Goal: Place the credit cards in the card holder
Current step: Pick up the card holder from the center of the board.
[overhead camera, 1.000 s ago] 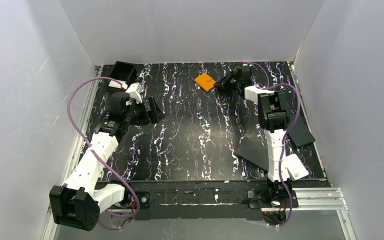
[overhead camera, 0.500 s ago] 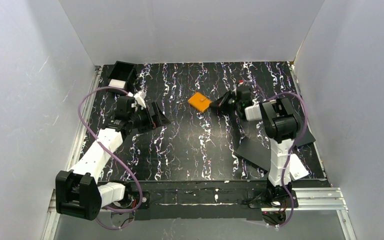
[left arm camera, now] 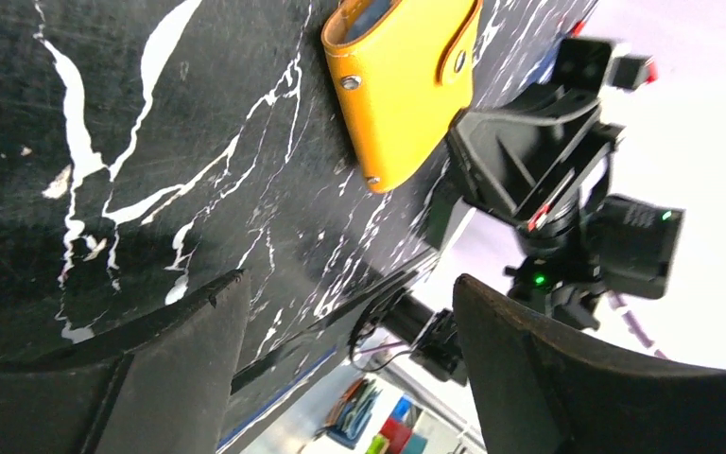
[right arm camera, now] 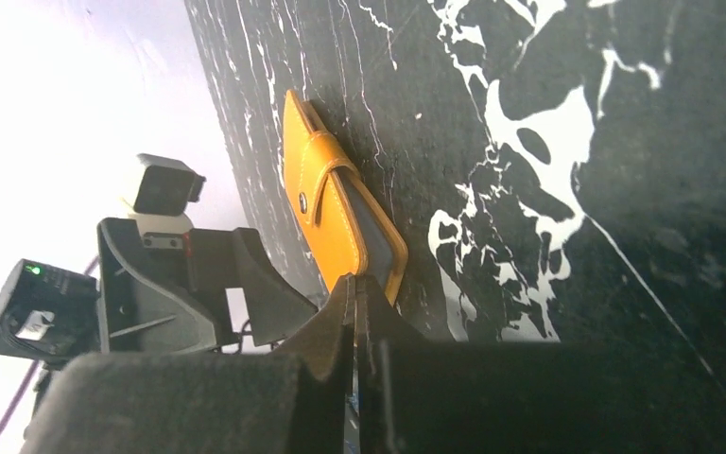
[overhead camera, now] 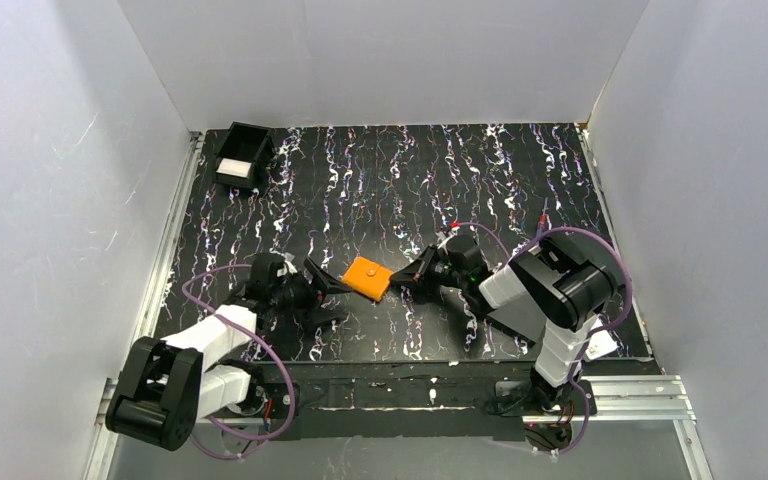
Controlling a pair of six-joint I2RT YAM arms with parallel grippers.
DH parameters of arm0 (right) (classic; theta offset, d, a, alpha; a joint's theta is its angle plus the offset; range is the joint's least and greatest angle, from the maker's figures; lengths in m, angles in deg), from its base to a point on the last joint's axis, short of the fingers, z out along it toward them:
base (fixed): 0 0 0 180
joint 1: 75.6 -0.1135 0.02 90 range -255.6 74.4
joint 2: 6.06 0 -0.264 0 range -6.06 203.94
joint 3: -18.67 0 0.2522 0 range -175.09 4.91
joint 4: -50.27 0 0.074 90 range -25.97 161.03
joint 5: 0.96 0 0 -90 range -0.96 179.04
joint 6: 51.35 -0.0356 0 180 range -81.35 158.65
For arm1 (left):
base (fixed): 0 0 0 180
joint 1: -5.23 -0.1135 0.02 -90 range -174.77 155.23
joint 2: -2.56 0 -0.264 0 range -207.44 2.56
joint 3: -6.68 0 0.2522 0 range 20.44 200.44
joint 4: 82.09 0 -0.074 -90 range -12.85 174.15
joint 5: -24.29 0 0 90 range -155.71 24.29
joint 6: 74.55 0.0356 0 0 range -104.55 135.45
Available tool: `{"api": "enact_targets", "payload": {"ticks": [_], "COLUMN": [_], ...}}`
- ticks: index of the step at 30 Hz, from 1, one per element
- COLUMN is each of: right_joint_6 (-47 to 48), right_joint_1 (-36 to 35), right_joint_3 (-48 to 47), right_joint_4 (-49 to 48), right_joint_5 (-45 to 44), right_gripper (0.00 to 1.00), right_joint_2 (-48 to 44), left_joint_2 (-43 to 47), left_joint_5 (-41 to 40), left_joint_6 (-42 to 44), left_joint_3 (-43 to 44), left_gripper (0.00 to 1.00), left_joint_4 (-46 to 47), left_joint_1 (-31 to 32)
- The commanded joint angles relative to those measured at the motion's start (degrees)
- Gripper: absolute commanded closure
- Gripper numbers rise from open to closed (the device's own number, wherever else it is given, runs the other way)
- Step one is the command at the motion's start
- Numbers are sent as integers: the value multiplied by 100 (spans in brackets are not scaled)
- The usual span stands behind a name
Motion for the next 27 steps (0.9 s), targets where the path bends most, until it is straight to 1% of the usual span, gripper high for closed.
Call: {"api": "enact_targets", "payload": {"ticks": [1, 3, 6, 10, 14, 16, 18, 19, 22, 26, 27], "right_joint_6": [-1127, -1564, -2270, -2739, -2996, -2960, -2895, -2853, -2604, -1812, -1434], "right_joint_1": [-118, -191, -366, -566, -713, -765, -776, -772, -772, -770, -764], "right_joint_3": [240, 316, 473, 436, 473, 531, 593, 627, 684, 659, 569], "right_joint_4": [-1174, -1488, -2132, -2432, -2676, -2518, -2355, -2265, -1858, -736, -428], "right_joint_5": [-357, -351, -529, -697, -815, -877, -926, -946, -958, -1024, -960], "right_gripper": [99, 99, 99, 99, 99, 99, 99, 99, 99, 99, 99], "right_joint_2": [-107, 46, 273, 576, 736, 668, 543, 477, 193, -414, -556], "left_joint_2": [-4, -285, -744, -1190, -1778, -2033, -2224, -2276, -2206, -1763, -1664], "left_joint_5": [-407, -484, -591, -1009, -996, -997, -1017, -1017, -1114, -1334, -1314], "left_joint_6": [-1188, -1379, -1603, -1856, -2074, -2223, -2324, -2319, -2160, -1708, -1505], "left_joint_3": [-217, -159, -35, -68, 105, 117, 95, 106, 72, -89, -72], "left_gripper": [25, 28, 39, 41, 44, 52, 62, 67, 77, 82, 86], "left_joint_4": [951, 1203, 1285, 1566, 2000, 2398, 2735, 2807, 2870, 2871, 2863], "left_joint_1": [118, 219, 329, 459, 575, 572, 576, 583, 608, 607, 603]}}
